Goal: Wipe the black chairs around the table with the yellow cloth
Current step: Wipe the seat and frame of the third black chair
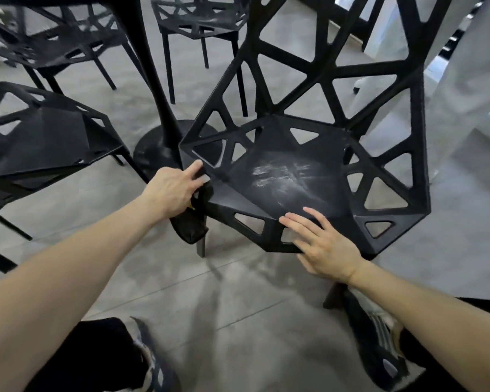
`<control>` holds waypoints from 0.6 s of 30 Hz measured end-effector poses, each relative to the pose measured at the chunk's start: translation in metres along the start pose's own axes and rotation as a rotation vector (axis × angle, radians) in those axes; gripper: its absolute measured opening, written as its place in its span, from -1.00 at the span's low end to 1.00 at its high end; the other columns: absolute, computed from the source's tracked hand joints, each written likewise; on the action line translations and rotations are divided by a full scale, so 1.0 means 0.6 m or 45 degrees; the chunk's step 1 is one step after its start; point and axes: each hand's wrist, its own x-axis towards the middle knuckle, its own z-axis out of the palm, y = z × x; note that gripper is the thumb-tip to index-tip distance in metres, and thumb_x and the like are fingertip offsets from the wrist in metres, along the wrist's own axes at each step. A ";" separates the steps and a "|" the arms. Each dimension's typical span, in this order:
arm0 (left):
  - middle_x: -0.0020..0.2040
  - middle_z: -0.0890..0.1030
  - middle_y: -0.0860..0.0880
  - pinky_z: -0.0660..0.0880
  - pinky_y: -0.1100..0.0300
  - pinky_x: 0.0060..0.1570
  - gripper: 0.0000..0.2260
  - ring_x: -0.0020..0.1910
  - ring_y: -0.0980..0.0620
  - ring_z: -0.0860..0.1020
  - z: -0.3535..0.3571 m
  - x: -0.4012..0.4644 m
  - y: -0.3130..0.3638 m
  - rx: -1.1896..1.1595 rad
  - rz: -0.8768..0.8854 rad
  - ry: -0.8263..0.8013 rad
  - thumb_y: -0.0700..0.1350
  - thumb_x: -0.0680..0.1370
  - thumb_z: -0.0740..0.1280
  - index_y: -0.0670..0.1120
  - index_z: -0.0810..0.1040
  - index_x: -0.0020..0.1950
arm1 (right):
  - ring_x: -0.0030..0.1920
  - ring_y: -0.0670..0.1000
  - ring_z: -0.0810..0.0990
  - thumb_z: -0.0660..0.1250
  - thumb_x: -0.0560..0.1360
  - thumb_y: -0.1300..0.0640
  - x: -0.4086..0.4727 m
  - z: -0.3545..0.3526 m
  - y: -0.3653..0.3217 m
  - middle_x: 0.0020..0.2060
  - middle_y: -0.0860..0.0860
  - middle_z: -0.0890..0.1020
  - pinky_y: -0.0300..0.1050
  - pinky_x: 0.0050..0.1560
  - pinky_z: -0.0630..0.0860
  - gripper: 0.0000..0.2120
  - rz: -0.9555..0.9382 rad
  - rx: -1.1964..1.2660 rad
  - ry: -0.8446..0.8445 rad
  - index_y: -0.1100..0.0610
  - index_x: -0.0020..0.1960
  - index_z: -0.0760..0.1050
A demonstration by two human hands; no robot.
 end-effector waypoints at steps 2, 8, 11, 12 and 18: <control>0.56 0.28 -0.08 0.42 0.01 -0.34 -0.56 -0.23 -0.10 0.63 0.003 -0.017 0.007 -0.056 -0.035 0.010 -0.08 0.58 0.21 0.09 0.49 0.47 | 0.58 0.18 0.41 0.36 0.60 0.05 -0.007 0.003 0.012 0.60 0.17 0.40 0.27 0.48 0.40 -0.76 -0.046 0.033 0.052 0.23 0.04 0.65; 0.54 0.29 -0.16 0.30 0.10 -0.44 -0.56 -0.42 -0.18 0.46 0.034 -0.132 0.054 -0.268 -0.179 -0.054 -0.09 0.47 0.42 0.03 0.55 0.36 | 0.56 0.18 0.44 0.37 0.67 0.02 -0.018 0.004 0.028 0.58 0.16 0.43 0.27 0.48 0.43 -0.75 -0.205 -0.009 0.053 0.21 0.01 0.64; 0.54 0.25 -0.15 0.34 0.10 -0.46 -0.49 -0.44 -0.19 0.50 0.052 -0.185 0.059 -0.293 -0.252 -0.096 -0.09 0.47 0.42 0.06 0.53 0.45 | 0.53 0.21 0.46 0.42 0.61 0.02 -0.002 -0.007 -0.014 0.53 0.18 0.48 0.29 0.50 0.40 -0.75 -0.205 0.025 -0.010 0.23 -0.01 0.68; 0.52 0.25 -0.13 0.34 0.10 -0.47 -0.49 -0.45 -0.17 0.48 0.055 -0.203 0.060 -0.296 -0.276 -0.115 -0.10 0.49 0.39 0.08 0.53 0.45 | 0.51 0.22 0.48 0.45 0.58 0.01 0.003 -0.012 -0.025 0.50 0.18 0.50 0.30 0.49 0.41 -0.75 -0.222 0.037 -0.039 0.23 -0.03 0.69; 0.43 0.27 -0.06 0.25 0.11 -0.46 -0.54 -0.50 -0.05 0.28 0.025 -0.319 0.099 -0.306 -0.317 -0.207 -0.11 0.50 0.32 0.16 0.50 0.40 | 0.34 0.19 0.56 0.45 0.43 0.04 0.020 -0.048 -0.069 0.35 0.11 0.59 0.17 0.38 0.50 -0.77 -0.349 0.158 -0.142 0.18 -0.03 0.71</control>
